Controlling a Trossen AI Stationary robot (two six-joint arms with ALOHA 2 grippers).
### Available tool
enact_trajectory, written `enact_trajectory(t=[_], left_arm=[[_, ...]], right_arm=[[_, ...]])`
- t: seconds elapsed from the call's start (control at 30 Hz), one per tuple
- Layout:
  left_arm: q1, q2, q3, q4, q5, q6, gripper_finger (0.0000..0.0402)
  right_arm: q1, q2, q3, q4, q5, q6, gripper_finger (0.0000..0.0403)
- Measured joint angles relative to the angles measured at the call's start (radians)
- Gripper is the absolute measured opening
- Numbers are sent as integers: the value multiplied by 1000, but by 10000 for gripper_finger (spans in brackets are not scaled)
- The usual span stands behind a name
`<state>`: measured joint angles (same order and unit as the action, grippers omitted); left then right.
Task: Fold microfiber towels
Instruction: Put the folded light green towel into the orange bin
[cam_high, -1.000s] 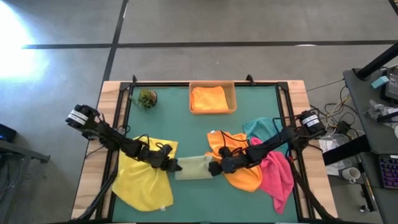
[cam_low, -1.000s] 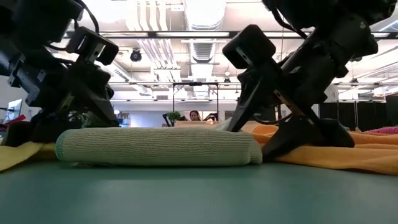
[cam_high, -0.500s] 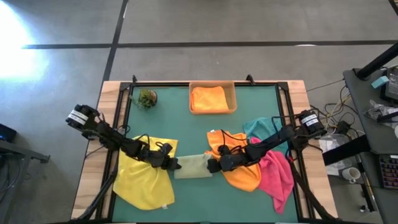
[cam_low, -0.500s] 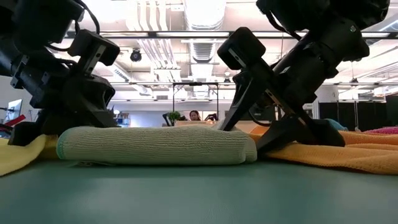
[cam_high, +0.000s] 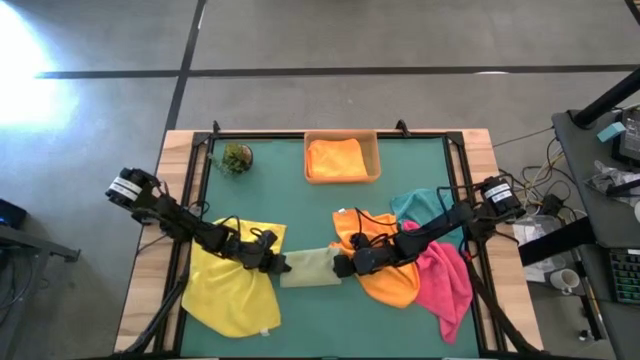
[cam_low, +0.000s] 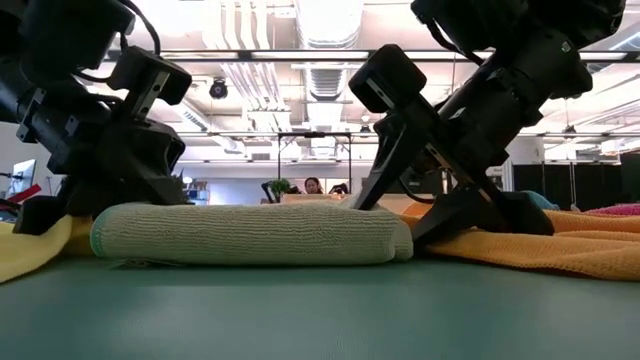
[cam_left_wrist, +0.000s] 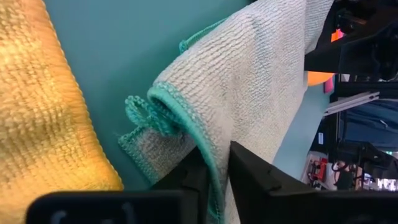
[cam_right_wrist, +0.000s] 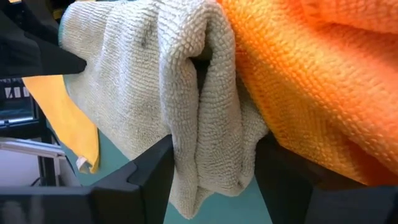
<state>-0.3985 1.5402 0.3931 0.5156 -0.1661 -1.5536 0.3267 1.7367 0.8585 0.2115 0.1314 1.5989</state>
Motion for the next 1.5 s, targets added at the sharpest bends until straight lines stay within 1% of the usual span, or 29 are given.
enact_trajectory(t=[0.23, 0.33, 0.4, 0.57, 0.7, 0.9, 0.97, 1.07, 1.17, 1.3, 1.5], left_arm=[[1, -8, -4, 44, 46, 12, 113], [2, -22, -5, 57, 116, 16, 141], [-3, -35, -6, 58, 142, 13, 148], [-6, -61, -6, 59, 154, -5, 142], [-7, -97, 0, -11, 165, -11, 128], [-7, -183, 1, -110, 186, -12, 111], [-8, -212, 2, -159, 202, -12, 109], [-19, -258, 1, -243, 240, -17, 109], [-38, -293, 1, -304, 251, -45, 109], [-58, -306, 1, -308, 251, -86, 108], [-70, -266, 2, -301, 214, -140, 108]], right_arm=[[2, -8, 6, 3, 0, -2, 198], [2, -8, 15, 3, 0, -19, 198], [2, -8, 18, 3, 0, -25, 198], [2, -8, 18, -30, 0, -27, 198], [2, -8, 18, -57, -9, -22, 198], [2, -8, 18, -59, -11, -28, 195], [2, -8, 18, -64, -10, -28, 183], [2, -8, 18, -65, -9, -37, 152], [2, -8, 18, -65, -8, -39, 126], [2, -8, 18, -65, -8, -43, 117], [2, -8, 19, -64, -7, -63, 109]])
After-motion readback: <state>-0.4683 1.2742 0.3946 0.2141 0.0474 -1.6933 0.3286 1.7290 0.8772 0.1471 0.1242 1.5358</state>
